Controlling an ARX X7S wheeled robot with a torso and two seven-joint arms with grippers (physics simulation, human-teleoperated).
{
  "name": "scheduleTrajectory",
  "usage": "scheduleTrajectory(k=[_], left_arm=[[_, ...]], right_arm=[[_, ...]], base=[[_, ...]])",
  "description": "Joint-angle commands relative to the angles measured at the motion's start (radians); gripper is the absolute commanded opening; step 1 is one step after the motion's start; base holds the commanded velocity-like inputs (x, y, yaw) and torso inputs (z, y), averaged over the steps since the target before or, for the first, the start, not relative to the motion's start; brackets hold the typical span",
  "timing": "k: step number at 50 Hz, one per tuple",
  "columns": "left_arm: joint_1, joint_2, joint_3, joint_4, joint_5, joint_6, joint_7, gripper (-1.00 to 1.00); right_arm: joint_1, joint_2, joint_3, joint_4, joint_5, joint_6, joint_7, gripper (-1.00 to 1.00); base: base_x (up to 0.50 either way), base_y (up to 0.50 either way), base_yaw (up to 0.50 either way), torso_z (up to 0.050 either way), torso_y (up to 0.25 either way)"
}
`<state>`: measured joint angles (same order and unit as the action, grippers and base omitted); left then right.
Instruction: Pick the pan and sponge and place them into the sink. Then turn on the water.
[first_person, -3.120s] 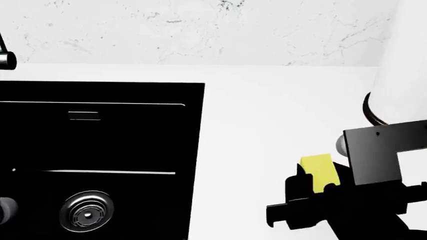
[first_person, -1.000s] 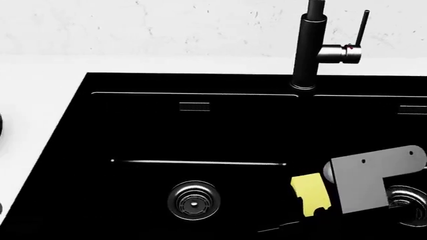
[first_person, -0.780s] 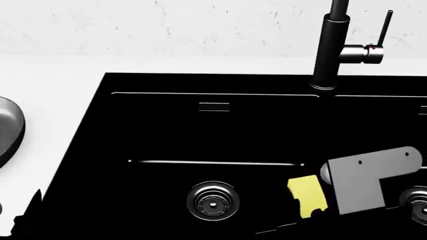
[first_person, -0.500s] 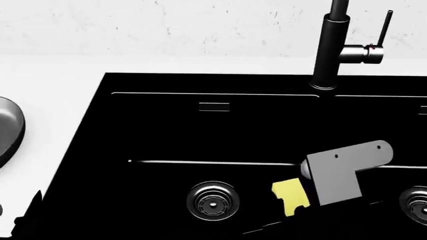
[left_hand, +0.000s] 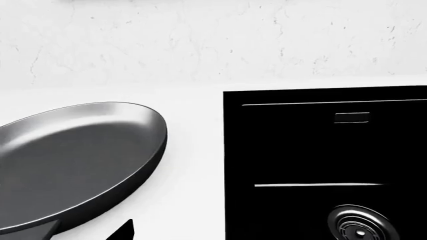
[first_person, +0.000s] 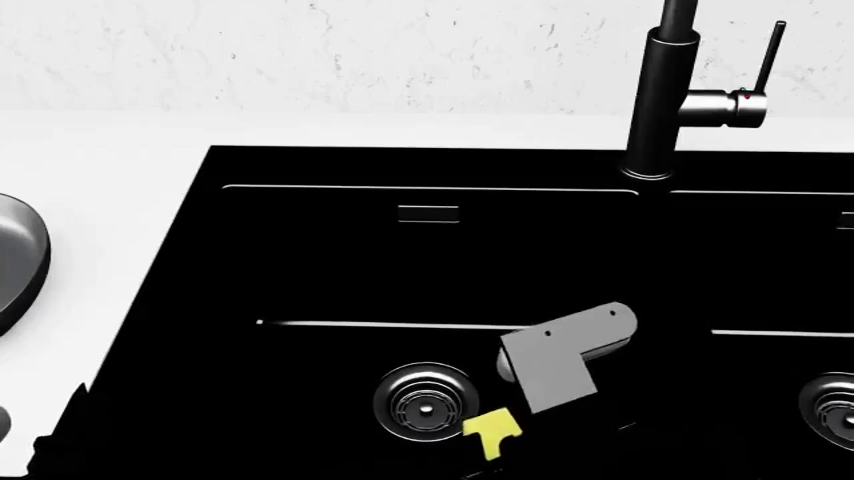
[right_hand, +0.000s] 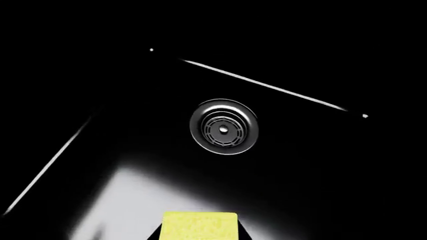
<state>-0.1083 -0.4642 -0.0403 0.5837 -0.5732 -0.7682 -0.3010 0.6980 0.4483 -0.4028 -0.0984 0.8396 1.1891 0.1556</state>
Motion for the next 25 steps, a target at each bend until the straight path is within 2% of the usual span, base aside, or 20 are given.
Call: scheduleTrajectory(k=[1,12,23,24,25], left_arm=[[-0.003,-0.002,0.001,-0.002,-0.002,-0.002,-0.004,1.0],[0.012,-0.006,-0.001,-0.003,-0.003,0.01,-0.002,1.0],[0.024,-0.013,-0.011,0.0,-0.008,0.017,0.001,1.0],[0.026,-0.014,-0.011,-0.001,-0.008,0.018,0.002,1.0],[0.028,-0.014,-0.01,-0.001,-0.007,0.019,0.003,1.0]], right_arm=[[0.001,-0.051,-0.097,0.162,-0.081,-0.076,-0.083,-1.0],[0.011,-0.077,-0.133,0.305,-0.126,-0.149,-0.133,-1.0],[0.004,-0.072,-0.138,0.316,-0.131,-0.152,-0.127,-1.0],[0.004,-0.071,-0.134,0.312,-0.128,-0.152,-0.126,1.0],[0.004,-0.071,-0.133,0.311,-0.127,-0.151,-0.125,1.0]], base=[[0.0,0.0,0.0,0.0,0.0],[0.0,0.0,0.0,0.0,0.0],[0.0,0.0,0.0,0.0,0.0],[0.0,0.0,0.0,0.0,0.0],[0.0,0.0,0.0,0.0,0.0]])
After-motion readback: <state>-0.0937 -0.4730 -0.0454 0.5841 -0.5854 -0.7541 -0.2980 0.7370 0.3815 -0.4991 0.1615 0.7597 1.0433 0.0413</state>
